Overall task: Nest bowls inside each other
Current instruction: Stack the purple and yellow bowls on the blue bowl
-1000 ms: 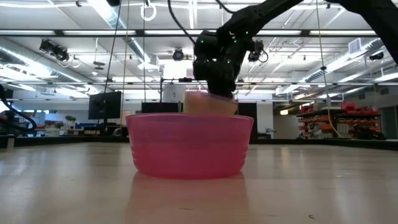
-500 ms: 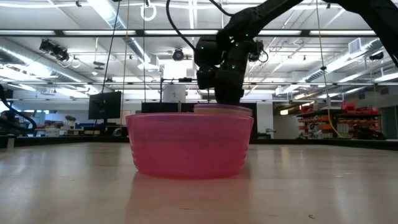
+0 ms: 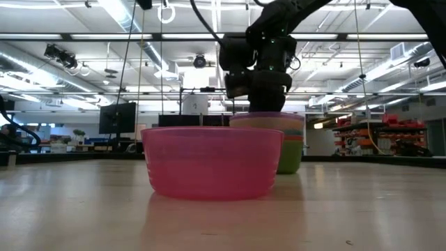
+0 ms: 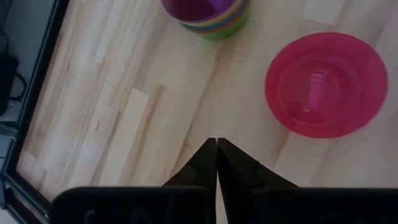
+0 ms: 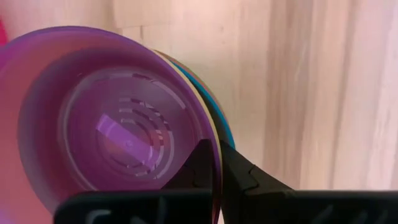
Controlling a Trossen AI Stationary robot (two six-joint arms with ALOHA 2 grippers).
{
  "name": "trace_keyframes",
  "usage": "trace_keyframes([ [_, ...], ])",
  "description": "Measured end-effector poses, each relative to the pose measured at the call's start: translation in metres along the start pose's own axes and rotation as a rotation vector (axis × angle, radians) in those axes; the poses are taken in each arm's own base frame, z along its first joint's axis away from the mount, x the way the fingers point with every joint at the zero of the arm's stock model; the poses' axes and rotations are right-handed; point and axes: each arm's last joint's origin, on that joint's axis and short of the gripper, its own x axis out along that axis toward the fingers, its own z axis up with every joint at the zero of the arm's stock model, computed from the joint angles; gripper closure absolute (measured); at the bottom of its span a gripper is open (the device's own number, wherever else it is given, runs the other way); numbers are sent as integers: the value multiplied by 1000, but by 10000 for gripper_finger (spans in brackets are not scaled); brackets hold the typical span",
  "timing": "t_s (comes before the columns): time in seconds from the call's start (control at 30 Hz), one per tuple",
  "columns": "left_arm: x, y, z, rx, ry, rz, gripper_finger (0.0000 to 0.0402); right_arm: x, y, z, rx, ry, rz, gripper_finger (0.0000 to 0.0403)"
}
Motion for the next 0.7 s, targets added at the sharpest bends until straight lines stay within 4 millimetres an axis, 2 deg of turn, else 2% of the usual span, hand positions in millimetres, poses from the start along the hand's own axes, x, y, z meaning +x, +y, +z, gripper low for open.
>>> trace_keyframes([
  [0.17,5,6,6,9,9,11,387,2,5,1,11,1,16,394],
  [0.47,9,10,11,16,17,19,384,2,1,0,52,0,8,329],
  [0.7,9,10,11,14,17,19,382,-1,1,0,60,-7,4,322],
])
